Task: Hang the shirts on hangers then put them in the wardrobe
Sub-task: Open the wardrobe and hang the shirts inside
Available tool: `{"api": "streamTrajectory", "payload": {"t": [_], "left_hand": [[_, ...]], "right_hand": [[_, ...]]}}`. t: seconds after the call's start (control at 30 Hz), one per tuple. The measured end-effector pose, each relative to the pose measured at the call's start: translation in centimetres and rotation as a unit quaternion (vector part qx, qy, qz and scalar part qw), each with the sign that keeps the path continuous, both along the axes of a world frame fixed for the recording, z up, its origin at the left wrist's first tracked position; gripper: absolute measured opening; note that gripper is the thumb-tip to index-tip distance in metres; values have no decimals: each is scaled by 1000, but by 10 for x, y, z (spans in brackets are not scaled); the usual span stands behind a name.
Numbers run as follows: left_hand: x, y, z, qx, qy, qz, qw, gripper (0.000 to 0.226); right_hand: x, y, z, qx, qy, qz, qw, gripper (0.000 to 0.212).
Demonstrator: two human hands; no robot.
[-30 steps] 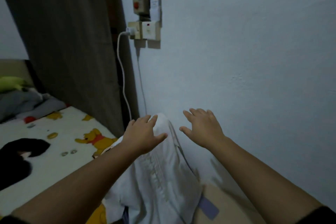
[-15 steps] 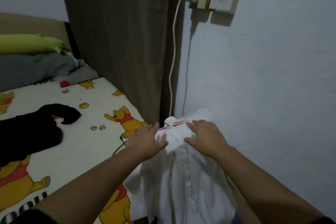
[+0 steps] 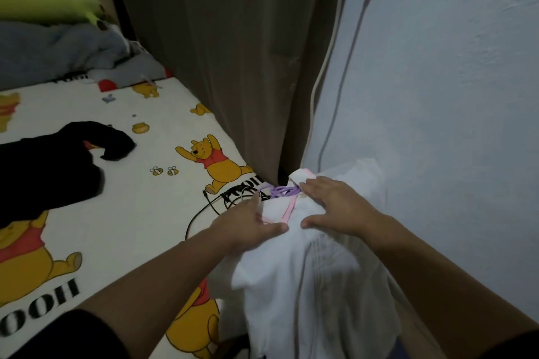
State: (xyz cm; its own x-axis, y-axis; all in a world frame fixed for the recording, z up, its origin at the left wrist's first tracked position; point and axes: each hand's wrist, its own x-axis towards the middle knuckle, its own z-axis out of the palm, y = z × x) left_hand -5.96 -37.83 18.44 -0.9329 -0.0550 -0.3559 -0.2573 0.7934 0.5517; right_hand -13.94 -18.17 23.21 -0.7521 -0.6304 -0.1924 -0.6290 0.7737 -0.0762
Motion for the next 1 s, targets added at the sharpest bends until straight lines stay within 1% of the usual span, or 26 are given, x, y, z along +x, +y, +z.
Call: {"api": "streamTrajectory", "payload": {"t": [0.17, 0.27, 0.43, 0.63, 0.73, 0.87, 1.0], "left_hand": [[7, 7, -11, 1, 5, -17, 1000, 113], [11, 14, -16, 27, 11, 4, 1000, 119], [20, 23, -23, 51, 41, 64, 996, 142], [25, 30, -23, -27, 115, 106, 987, 141], [27, 33, -20, -42, 140, 116, 982, 139], [27, 35, -17, -54, 149, 125, 979, 138], [29, 36, -13, -74, 183, 131, 971, 138]], "right_hand": [[7, -1, -10, -40, -30, 15, 999, 85], [11, 1, -15, -43, -33, 29, 998, 82], [16, 6, -22, -49, -22, 42, 998, 79], [17, 9, -24, -45, -8, 48, 998, 78], [17, 9, -24, -49, -2, 50, 998, 78], [17, 9, -23, -67, -13, 27, 997, 83], [14, 9, -22, -69, -10, 26, 997, 85]]}}
